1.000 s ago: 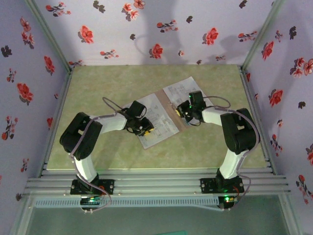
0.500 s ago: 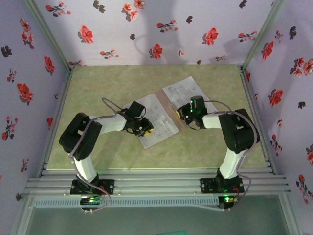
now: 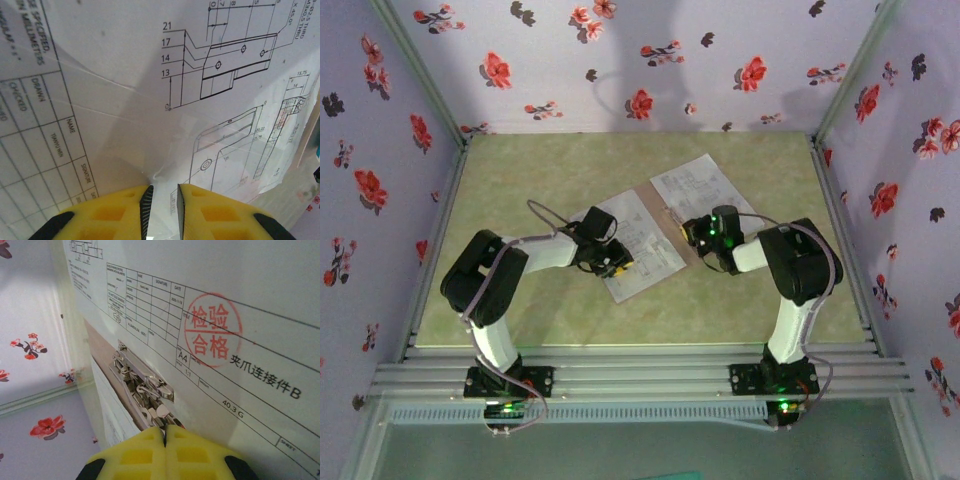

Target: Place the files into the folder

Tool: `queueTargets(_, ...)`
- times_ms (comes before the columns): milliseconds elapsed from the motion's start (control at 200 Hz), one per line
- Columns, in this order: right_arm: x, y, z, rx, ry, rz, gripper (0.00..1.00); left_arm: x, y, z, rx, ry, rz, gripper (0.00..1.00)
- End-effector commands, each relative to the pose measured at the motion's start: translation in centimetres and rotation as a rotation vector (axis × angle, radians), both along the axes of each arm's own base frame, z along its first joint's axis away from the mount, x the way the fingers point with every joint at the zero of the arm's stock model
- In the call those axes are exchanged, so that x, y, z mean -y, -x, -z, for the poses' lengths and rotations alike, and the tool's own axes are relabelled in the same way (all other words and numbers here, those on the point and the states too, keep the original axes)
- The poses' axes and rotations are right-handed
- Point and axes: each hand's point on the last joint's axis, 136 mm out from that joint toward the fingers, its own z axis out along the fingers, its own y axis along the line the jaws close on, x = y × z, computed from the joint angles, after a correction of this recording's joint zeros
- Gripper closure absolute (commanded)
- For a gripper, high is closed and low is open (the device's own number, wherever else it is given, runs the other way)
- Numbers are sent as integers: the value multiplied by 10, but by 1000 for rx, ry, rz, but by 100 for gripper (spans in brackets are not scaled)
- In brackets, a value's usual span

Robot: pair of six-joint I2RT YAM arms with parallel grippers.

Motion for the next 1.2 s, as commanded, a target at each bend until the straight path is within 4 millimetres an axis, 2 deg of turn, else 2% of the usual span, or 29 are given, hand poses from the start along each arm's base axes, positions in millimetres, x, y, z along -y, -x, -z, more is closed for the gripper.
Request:
queueTargets(0, 50, 27, 72, -208, 187, 165, 100, -47, 35, 43, -153, -194, -18, 76)
queueTargets(240, 51, 23, 72, -211, 205, 163, 100, -54, 40, 47, -170, -214, -16, 76)
queueTargets(585, 56, 28, 80, -259, 270, 145, 100, -56, 40, 48, -172, -215, -13, 77)
queueTargets(835, 39, 27, 80, -258, 285, 95, 100, -53, 37, 46, -163, -202, -4, 77)
queueTargets(915, 32, 27, 78, -250, 280, 85, 100, -47, 31, 38, -142, -184, 8, 77)
queueTargets(1015, 25, 25, 71, -232, 282, 73, 100, -32, 13, 12, -83, -136, 23, 74)
queueTargets(1195, 12, 18, 56, -200, 278, 40, 100, 9, -43, -42, 53, -14, 3, 66)
